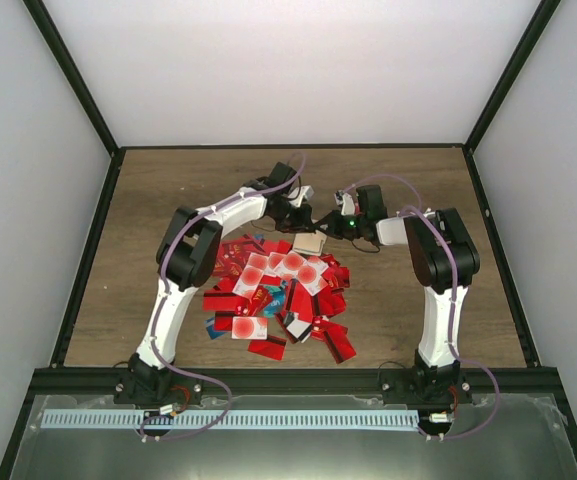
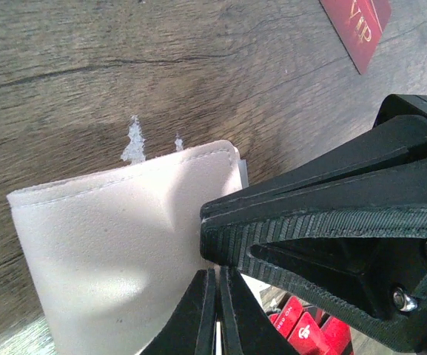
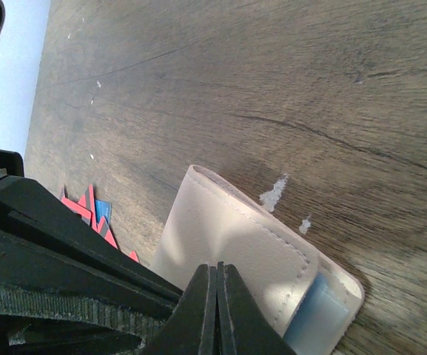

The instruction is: Put the credit cards into the card holder

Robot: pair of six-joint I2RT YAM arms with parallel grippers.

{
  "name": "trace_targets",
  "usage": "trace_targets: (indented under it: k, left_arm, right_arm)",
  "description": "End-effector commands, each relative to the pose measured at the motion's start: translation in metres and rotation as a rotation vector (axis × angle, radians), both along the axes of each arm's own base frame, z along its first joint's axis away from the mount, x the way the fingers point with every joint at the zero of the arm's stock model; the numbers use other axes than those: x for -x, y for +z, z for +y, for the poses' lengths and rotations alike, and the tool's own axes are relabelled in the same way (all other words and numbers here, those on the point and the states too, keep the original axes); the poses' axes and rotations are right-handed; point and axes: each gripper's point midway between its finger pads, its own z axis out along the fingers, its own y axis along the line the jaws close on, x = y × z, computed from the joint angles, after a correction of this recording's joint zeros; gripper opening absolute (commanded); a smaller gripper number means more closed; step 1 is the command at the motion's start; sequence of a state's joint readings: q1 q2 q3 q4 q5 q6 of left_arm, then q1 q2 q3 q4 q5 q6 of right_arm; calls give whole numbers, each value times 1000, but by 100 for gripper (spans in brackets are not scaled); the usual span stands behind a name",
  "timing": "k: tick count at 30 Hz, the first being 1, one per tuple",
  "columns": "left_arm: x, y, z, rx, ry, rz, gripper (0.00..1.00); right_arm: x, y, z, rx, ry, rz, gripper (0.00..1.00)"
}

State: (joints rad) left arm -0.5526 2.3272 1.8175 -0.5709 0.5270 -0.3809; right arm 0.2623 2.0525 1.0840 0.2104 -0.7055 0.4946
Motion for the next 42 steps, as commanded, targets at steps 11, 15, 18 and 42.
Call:
trace_targets:
  k: [11, 15, 18, 42]
  left_arm:
    - [-15, -5, 13, -66, 13, -52, 4]
    - [-16, -5, 16, -74, 20, -50, 4]
    - [-14, -7, 17, -82, 20, -43, 4]
    - [4, -49, 43, -182, 55, -2, 4]
  right_arm:
    - [6, -34, -8, 45, -24, 103, 1]
    - [7, -34, -8, 45, -23, 106, 1]
    - [6, -34, -8, 46, -22, 104, 1]
    - [6, -38, -9, 56, -26, 110, 1]
